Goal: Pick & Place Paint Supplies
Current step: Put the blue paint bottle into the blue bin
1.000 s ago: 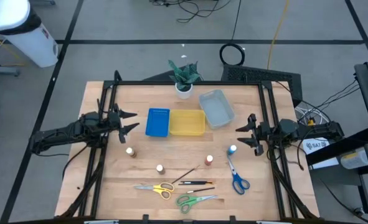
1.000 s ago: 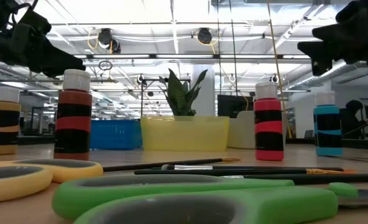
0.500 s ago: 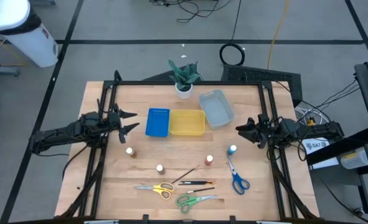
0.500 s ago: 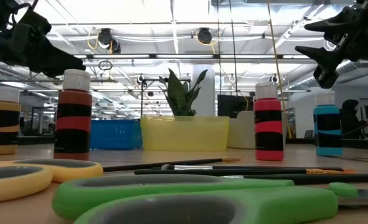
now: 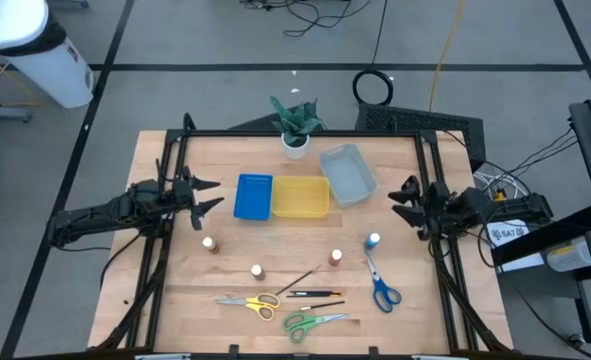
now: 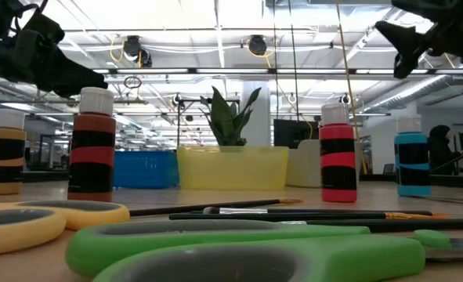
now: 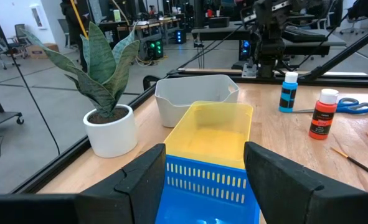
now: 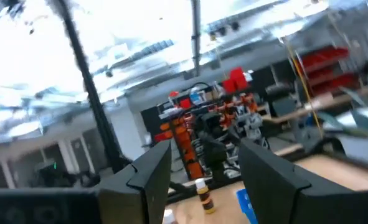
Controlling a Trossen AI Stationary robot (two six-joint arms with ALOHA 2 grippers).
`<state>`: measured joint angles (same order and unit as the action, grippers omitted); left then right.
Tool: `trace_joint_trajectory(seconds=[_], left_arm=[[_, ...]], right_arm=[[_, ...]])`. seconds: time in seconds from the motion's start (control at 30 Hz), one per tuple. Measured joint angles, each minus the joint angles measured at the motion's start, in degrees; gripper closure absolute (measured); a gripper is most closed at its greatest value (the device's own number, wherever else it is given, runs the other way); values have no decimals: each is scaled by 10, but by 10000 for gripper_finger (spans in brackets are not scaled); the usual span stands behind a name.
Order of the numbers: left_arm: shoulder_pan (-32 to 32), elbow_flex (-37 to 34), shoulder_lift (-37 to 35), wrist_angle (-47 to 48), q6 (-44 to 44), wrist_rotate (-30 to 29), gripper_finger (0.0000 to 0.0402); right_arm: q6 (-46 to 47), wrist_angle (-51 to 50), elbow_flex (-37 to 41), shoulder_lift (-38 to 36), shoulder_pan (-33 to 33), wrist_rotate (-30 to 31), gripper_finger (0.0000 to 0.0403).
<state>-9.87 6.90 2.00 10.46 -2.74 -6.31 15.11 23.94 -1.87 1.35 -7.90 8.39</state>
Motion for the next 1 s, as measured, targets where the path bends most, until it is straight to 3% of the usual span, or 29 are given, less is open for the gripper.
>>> trace_joint_trajectory(seconds=[0.23,0.47,0.6,0.87,1.0], left_arm=[[0,0,0,0,0,0,172],[0,0,0,0,0,0,172],[0,0,0,0,0,0,172],[0,0,0,0,0,0,172],[0,0,0,-1,0,1,172]], right_arm=[[-74,44,0,32,-1,-151,227],[-111,224,0,146,-1,-164,211],[-120,317,-12,237,-4,-219,184],[-189,320,-95,418,-43,-216,128],[-201,225,-142,453,-71,-142,120]])
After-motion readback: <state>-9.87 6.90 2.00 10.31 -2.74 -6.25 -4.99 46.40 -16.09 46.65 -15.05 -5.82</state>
